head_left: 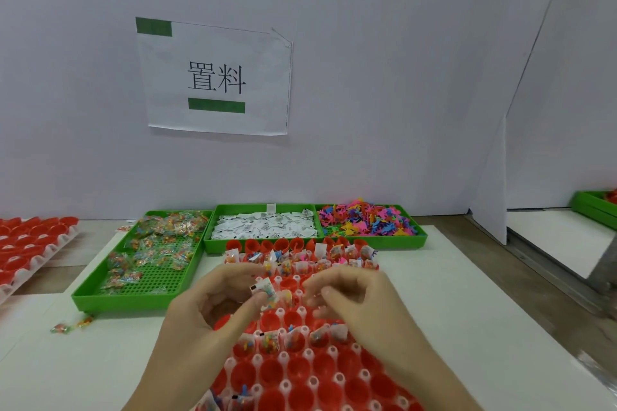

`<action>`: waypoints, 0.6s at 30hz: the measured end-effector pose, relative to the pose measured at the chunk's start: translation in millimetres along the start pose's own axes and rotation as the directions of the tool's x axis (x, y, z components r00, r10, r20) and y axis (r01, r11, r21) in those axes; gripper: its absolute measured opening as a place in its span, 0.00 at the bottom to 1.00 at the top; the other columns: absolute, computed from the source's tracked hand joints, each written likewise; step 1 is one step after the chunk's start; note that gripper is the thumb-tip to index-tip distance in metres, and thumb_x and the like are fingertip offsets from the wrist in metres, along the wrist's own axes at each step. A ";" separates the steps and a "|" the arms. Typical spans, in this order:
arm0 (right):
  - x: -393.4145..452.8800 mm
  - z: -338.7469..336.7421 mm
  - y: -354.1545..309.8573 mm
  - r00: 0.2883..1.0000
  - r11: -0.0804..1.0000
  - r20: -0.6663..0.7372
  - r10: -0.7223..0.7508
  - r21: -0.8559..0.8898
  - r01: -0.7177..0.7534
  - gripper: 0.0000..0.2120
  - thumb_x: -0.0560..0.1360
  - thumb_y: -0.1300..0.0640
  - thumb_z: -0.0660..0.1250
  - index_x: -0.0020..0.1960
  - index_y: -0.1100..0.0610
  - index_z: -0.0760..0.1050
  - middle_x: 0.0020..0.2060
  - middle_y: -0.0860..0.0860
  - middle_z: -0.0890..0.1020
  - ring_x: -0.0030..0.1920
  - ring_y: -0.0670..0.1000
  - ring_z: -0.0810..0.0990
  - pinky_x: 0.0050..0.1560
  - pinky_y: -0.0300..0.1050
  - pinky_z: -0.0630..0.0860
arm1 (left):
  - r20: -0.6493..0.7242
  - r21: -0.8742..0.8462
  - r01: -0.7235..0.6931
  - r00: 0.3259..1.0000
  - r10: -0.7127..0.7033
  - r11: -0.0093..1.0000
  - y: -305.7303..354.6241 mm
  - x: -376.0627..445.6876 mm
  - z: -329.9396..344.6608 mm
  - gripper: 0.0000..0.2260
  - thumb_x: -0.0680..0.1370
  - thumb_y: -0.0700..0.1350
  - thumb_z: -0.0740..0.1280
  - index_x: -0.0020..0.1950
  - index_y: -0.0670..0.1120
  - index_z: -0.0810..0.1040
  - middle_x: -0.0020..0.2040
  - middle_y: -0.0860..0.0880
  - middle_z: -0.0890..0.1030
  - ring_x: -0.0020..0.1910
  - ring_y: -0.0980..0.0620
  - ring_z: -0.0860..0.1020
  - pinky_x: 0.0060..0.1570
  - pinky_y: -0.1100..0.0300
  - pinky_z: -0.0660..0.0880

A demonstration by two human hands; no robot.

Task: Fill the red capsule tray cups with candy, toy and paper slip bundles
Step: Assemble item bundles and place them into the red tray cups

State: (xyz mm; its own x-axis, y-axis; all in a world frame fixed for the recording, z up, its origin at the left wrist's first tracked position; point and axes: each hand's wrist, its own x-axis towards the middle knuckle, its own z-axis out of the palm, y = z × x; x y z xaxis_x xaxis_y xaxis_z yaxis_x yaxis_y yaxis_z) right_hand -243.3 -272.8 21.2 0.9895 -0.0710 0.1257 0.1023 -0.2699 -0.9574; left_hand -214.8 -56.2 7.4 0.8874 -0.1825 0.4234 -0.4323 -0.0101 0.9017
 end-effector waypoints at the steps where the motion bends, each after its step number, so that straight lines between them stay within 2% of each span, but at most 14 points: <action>1: 10.0 -8.0 -0.7 1.000 0.998 -0.024 -0.010 -0.058 0.008 0.16 0.79 0.70 0.64 0.47 0.54 0.85 0.42 0.47 0.87 0.44 0.48 0.87 0.45 0.38 0.83 | -0.014 0.007 -0.016 1.000 0.016 1.000 -0.6 0.4 -0.2 0.14 0.72 0.42 0.74 0.54 0.57 0.86 0.41 0.43 0.84 0.40 0.47 0.84 0.44 0.63 0.81; 5: 70.6 -48.3 9.2 0.987 0.964 -0.157 -0.018 -0.264 -0.024 0.14 0.80 0.70 0.63 0.49 0.56 0.84 0.39 0.51 0.87 0.38 0.46 0.86 0.37 0.35 0.80 | -0.027 0.038 -0.069 0.997 0.070 0.997 -0.8 0.2 -0.7 0.16 0.73 0.40 0.73 0.52 0.61 0.87 0.42 0.46 0.86 0.39 0.51 0.85 0.43 0.68 0.80; 7: 106.2 -70.9 23.9 0.976 0.906 -0.217 -0.028 -0.417 -0.067 0.10 0.80 0.68 0.65 0.52 0.58 0.84 0.41 0.52 0.86 0.38 0.46 0.85 0.38 0.36 0.81 | -0.035 0.036 -0.078 0.996 0.080 0.996 -2.0 0.7 -1.1 0.17 0.73 0.38 0.73 0.51 0.60 0.87 0.43 0.47 0.87 0.38 0.51 0.86 0.42 0.67 0.80; 9: 139.0 -95.4 41.6 0.970 0.770 -0.229 -0.087 -0.632 -0.080 0.08 0.79 0.66 0.68 0.55 0.59 0.84 0.48 0.54 0.87 0.47 0.49 0.85 0.51 0.42 0.82 | -0.048 0.034 -0.084 0.995 0.086 0.996 -4.2 1.0 -0.6 0.16 0.73 0.38 0.73 0.51 0.60 0.87 0.43 0.47 0.87 0.38 0.50 0.86 0.42 0.67 0.80; 11: 162.8 -116.1 54.7 0.979 0.627 -0.181 -0.098 -0.775 -0.081 0.11 0.79 0.67 0.67 0.58 0.59 0.84 0.55 0.56 0.86 0.56 0.53 0.83 0.63 0.47 0.78 | -0.060 0.038 -0.084 0.995 0.086 0.996 -6.9 0.8 0.4 0.16 0.73 0.37 0.73 0.50 0.59 0.87 0.44 0.47 0.87 0.38 0.50 0.85 0.42 0.67 0.80; 15: 185.6 -137.0 72.8 0.992 0.353 -0.048 -0.116 -0.936 -0.004 0.16 0.79 0.70 0.65 0.62 0.57 0.83 0.59 0.58 0.83 0.58 0.58 0.82 0.62 0.54 0.77 | -0.053 0.050 -0.093 0.994 0.096 0.994 -8.4 0.8 0.9 0.14 0.73 0.39 0.73 0.49 0.59 0.87 0.43 0.46 0.86 0.38 0.51 0.85 0.41 0.68 0.79; 18: 192.5 -136.4 79.0 0.989 0.162 0.035 -0.144 -0.985 0.059 0.15 0.78 0.68 0.67 0.61 0.57 0.83 0.57 0.57 0.80 0.58 0.57 0.79 0.59 0.50 0.76 | -0.041 0.054 -0.092 0.995 0.095 0.994 -10.6 1.3 0.5 0.14 0.73 0.38 0.73 0.49 0.58 0.87 0.42 0.46 0.85 0.38 0.50 0.85 0.42 0.67 0.79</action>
State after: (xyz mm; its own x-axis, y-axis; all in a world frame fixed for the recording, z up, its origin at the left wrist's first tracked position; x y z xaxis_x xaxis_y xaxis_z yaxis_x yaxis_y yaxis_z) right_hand -58.7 -438.8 5.1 0.9675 0.0026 0.2529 -0.0257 -0.9938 0.1086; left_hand -209.1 -56.8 -1.6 0.8482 -0.1420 0.5102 -0.5206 -0.0467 0.8525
